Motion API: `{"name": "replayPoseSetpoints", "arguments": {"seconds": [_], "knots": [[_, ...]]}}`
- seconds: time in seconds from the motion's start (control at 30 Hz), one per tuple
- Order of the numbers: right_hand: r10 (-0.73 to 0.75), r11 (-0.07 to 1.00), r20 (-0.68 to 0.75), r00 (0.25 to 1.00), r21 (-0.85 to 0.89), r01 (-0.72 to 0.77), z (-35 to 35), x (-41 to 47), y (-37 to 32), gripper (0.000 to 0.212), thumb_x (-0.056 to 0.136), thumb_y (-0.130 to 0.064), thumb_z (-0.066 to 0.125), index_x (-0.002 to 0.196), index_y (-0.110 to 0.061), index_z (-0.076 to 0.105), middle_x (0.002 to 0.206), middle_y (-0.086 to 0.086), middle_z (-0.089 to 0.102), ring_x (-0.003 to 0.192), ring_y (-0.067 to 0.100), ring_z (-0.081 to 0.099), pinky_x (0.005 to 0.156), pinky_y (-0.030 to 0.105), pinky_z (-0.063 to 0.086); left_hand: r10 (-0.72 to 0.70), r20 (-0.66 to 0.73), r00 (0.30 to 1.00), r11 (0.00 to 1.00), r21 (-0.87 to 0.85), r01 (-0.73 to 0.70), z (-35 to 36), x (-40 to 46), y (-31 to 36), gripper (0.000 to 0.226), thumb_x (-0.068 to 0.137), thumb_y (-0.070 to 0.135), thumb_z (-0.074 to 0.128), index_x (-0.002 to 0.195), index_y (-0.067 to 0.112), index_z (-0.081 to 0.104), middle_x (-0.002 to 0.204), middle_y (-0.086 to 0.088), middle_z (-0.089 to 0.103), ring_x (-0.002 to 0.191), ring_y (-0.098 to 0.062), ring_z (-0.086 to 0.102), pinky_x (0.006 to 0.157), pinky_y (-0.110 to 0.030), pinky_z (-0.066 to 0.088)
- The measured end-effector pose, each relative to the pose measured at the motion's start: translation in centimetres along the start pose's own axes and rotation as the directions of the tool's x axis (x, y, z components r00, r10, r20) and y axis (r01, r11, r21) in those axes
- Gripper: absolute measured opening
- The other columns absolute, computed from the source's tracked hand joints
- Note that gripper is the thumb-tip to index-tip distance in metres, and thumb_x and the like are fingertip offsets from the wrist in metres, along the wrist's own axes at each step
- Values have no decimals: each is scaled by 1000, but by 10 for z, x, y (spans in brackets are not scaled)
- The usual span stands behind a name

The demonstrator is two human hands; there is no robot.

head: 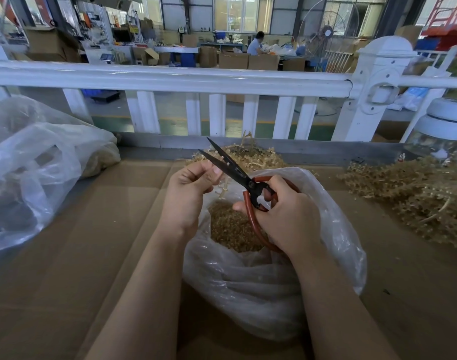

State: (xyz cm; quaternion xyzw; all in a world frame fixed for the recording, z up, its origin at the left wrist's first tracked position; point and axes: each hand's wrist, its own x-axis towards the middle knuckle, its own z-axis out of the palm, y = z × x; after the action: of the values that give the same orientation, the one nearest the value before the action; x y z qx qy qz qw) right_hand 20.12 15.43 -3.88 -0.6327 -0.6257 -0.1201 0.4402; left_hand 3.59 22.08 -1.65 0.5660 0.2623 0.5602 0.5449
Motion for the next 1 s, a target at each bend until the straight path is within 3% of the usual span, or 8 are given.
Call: {"name": "replayPoseSetpoints", "arguments": {"seconds": [0.1, 0.17, 0.23, 0.33, 0.53, 0.7, 0.87, 1.0], "knots": [[-5, 1000, -1, 1000, 13, 5, 0, 1, -1, 66, 73, -82, 54, 86, -19, 67, 69, -16, 60, 59, 1, 56, 55, 14, 45, 3, -8, 1000, 1000, 23, -3, 0, 0, 0, 22, 93, 6, 61, 78, 20, 71, 76, -1, 62, 73, -19, 47, 80, -38, 35], [-9, 1000, -7, 1000, 18, 9, 0, 1, -1, 66, 74, -82, 54, 88, -19, 67, 71, -17, 60, 61, 0, 55, 56, 11, 43, 13, -4, 1000, 999, 39, -13, 0, -1, 1, 25, 93, 4, 60, 78, 21, 71, 75, 3, 64, 70, -11, 51, 74, -29, 40], [-11, 1000, -1, 1000, 17, 11, 0, 1, -2, 71, 74, -86, 48, 90, -20, 67, 72, -18, 60, 63, 1, 56, 57, 16, 48, 43, 37, 998, 997, 58, -45, 1, -2, 2, 21, 93, 1, 58, 81, 14, 69, 77, 3, 65, 69, -4, 55, 68, -17, 43], [-14, 1000, -8, 1000, -7, 14, 1, 1, -2, 75, 74, -90, 42, 90, -20, 65, 74, -16, 62, 66, 2, 58, 58, 22, 53, 83, 83, 993, 989, 113, -92, 2, -2, 2, 14, 94, -1, 57, 84, 5, 65, 78, -1, 63, 67, 0, 57, 66, -10, 45], [-25, 1000, -33, 999, -16, 24, 0, 1, -1, 68, 75, -86, 47, 85, -21, 63, 72, -18, 60, 62, 1, 55, 56, 22, 52, 106, 114, 988, 989, 95, -117, 2, -2, 1, 17, 93, -2, 56, 83, 9, 64, 73, 11, 67, 69, 1, 59, 67, -11, 46], [-24, 1000, -42, 999, -5, 24, 1, 1, -2, 68, 75, -86, 48, 88, -21, 66, 73, -19, 58, 62, 0, 55, 56, 20, 52, 92, 50, 994, 995, 36, -94, 1, -1, 0, 16, 95, 2, 54, 91, 9, 67, 76, 2, 67, 69, -13, 53, 72, -31, 41], [-26, 1000, -30, 999, 6, 26, -1, 2, -1, 67, 75, -84, 51, 92, -21, 68, 74, -19, 59, 63, 0, 55, 57, 19, 52, 149, 61, 987, 988, 36, -152, 4, -2, 1, 20, 95, -6, 50, 89, 8, 63, 69, 12, 67, 63, 0, 57, 67, -17, 47], [-17, 1000, -22, 1000, 9, 17, -2, 2, -1, 69, 74, -84, 52, 91, -19, 68, 71, -17, 59, 61, 1, 56, 56, 22, 53, 137, 69, 988, 991, 3, -137, 4, 0, 1, 16, 95, -7, 50, 91, 4, 62, 74, 7, 70, 67, -4, 61, 70, -20, 50]]}}
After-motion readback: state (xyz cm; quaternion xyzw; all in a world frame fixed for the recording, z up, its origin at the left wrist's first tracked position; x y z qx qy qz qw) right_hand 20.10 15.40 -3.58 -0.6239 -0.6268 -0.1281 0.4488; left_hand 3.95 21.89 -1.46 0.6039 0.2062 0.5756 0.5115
